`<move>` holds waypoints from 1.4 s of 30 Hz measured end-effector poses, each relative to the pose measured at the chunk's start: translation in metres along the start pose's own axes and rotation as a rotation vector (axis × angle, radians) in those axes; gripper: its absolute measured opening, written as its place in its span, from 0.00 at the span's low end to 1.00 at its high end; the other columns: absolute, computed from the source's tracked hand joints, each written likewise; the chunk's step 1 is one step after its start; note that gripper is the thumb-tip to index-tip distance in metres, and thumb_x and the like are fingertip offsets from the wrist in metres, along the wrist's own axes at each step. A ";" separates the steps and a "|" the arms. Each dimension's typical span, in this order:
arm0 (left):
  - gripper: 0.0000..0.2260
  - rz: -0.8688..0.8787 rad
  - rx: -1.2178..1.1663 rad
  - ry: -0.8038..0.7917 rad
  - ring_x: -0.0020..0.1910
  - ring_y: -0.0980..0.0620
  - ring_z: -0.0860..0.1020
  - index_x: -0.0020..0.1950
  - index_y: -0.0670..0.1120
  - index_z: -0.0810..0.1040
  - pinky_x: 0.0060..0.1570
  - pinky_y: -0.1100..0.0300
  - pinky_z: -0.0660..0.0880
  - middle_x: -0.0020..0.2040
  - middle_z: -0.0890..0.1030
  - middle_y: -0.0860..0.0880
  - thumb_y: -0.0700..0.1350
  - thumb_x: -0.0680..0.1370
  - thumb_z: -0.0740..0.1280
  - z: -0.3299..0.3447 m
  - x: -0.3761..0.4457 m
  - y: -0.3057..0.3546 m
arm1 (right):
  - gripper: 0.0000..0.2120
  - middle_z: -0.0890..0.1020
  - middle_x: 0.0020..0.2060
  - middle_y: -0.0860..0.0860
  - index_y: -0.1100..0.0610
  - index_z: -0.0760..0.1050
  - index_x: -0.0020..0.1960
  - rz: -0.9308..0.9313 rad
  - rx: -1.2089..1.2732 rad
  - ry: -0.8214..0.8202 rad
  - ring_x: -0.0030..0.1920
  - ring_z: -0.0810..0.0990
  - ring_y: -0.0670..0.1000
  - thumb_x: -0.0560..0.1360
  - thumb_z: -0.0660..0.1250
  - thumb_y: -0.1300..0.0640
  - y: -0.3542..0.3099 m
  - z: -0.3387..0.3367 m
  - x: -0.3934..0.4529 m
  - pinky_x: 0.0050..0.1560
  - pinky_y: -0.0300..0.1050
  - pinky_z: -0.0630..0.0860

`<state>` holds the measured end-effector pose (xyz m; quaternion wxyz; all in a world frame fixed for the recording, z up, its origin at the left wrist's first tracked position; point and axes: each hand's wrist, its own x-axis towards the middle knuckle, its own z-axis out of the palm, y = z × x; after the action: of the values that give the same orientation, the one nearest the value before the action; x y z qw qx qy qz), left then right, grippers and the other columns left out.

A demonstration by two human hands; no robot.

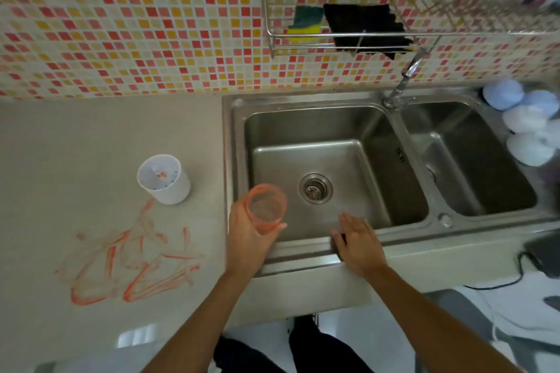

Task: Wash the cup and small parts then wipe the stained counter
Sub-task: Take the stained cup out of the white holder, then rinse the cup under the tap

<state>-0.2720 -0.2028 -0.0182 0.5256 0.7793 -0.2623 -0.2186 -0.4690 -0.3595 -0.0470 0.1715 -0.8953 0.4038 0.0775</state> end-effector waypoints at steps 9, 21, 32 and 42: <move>0.39 0.029 0.354 -0.017 0.66 0.49 0.65 0.71 0.47 0.64 0.64 0.57 0.67 0.67 0.69 0.47 0.50 0.65 0.79 0.072 0.004 0.006 | 0.30 0.79 0.60 0.57 0.62 0.73 0.66 -0.100 -0.116 0.075 0.63 0.76 0.55 0.78 0.42 0.48 0.060 0.005 0.011 0.73 0.50 0.55; 0.37 0.139 0.760 -0.164 0.57 0.47 0.70 0.69 0.52 0.65 0.56 0.53 0.76 0.61 0.67 0.45 0.57 0.65 0.78 0.085 0.034 0.005 | 0.27 0.80 0.59 0.53 0.59 0.74 0.65 -0.113 -0.147 0.101 0.62 0.76 0.50 0.80 0.43 0.49 0.060 0.005 0.009 0.74 0.50 0.58; 0.36 0.360 1.134 -0.236 0.52 0.42 0.72 0.68 0.47 0.69 0.59 0.49 0.71 0.56 0.72 0.40 0.53 0.64 0.79 0.082 0.051 0.015 | 0.24 0.82 0.55 0.53 0.58 0.77 0.60 -0.109 -0.112 0.160 0.57 0.79 0.50 0.79 0.47 0.51 0.060 0.008 0.009 0.74 0.47 0.55; 0.40 0.513 1.342 -0.193 0.56 0.41 0.75 0.68 0.49 0.68 0.66 0.40 0.67 0.55 0.75 0.41 0.51 0.60 0.81 0.075 0.061 0.026 | 0.21 0.82 0.53 0.51 0.56 0.76 0.59 -0.101 -0.080 0.153 0.56 0.79 0.48 0.80 0.47 0.50 0.057 0.005 0.008 0.75 0.48 0.56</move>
<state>-0.2758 -0.3026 -0.0240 -0.0566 0.8252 -0.5595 0.0519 -0.5068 -0.3984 -0.0682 0.1079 -0.9239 0.3666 0.0162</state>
